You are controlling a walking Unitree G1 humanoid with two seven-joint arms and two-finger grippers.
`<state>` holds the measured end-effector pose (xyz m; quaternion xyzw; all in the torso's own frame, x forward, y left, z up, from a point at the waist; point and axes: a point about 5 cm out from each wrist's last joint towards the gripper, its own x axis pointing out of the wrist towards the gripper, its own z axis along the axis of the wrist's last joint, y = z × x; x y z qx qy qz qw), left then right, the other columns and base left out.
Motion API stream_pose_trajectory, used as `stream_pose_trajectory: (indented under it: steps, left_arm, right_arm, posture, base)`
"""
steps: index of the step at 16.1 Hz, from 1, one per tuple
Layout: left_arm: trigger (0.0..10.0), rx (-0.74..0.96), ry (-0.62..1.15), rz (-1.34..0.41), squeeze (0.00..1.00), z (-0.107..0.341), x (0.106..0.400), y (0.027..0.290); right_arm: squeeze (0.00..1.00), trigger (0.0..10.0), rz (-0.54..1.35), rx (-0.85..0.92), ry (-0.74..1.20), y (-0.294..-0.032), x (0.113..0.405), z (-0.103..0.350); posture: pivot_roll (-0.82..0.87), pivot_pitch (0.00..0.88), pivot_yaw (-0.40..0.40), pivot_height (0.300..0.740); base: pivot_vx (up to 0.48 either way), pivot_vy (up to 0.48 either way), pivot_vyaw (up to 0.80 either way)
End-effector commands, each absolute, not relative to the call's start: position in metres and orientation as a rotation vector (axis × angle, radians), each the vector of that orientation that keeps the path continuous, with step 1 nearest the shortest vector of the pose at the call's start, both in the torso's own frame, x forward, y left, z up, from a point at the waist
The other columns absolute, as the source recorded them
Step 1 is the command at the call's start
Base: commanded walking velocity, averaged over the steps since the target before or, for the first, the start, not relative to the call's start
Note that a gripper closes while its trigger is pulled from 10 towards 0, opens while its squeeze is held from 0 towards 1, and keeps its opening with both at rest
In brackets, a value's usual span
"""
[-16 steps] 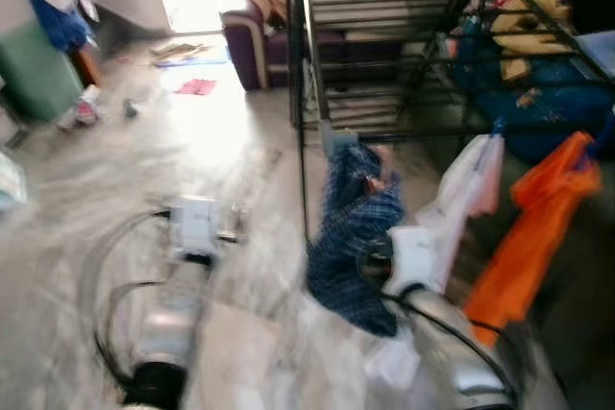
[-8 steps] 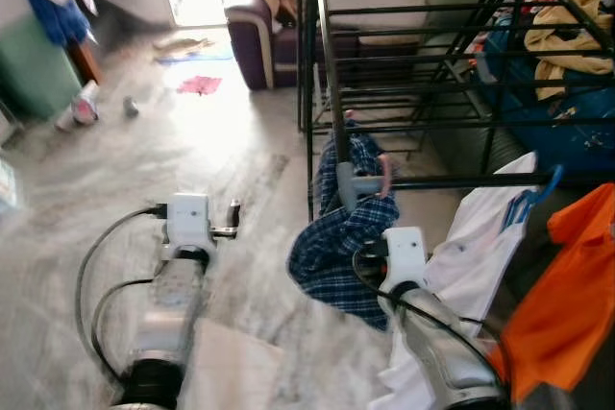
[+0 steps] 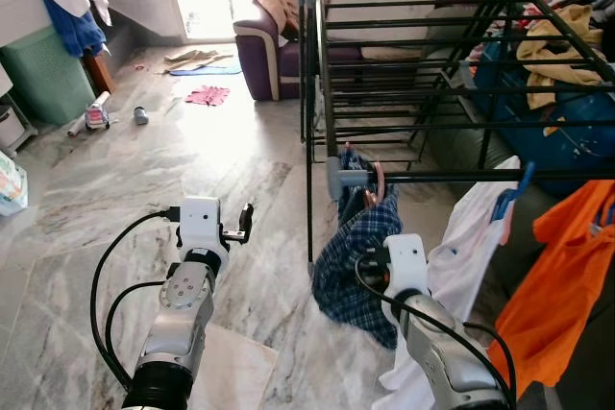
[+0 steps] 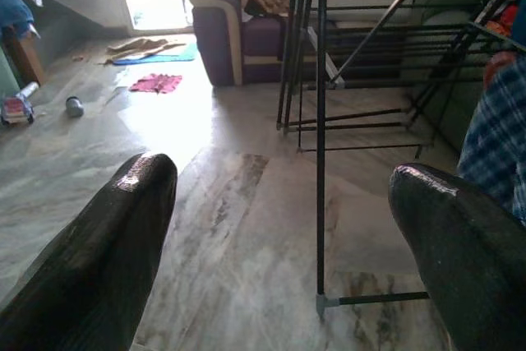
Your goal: Hang hanger
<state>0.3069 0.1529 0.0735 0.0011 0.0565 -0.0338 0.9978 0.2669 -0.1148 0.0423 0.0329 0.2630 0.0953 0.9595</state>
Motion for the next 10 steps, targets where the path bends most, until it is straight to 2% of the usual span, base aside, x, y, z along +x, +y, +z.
stream_pose_trajectory:
  steps: [1, 9, 10]
  left_arm:
    - [10.0, 0.001, 0.113, -0.069, 0.0, 0.0759, 0.309, 0.1526]
    - [10.0, -0.014, 0.119, -0.06, 0.0, 0.0763, 0.3098, 0.152]
    - [10.0, -0.015, 0.119, -0.059, 0.0, 0.0762, 0.3099, 0.1516]
  right_arm:
    - [0.0, 10.0, 0.202, 0.095, 0.543, -0.1112, 0.2678, 0.0474]
    - [0.0, 10.0, 0.248, 0.146, 0.622, -0.1076, 0.2631, 0.0424]
    - [1.0, 10.0, 0.251, 0.152, 0.619, -0.1076, 0.2632, 0.0429]
  posture:
    - [-0.07, 0.0, 0.033, 0.74]
    - [-0.07, 0.0, 0.034, 0.74]
    - [-0.07, 0.0, 0.032, 0.74]
  base:
    - [0.0, 0.0, 0.0]
    - [0.0, 0.0, 0.0]
    - [0.0, 0.0, 0.0]
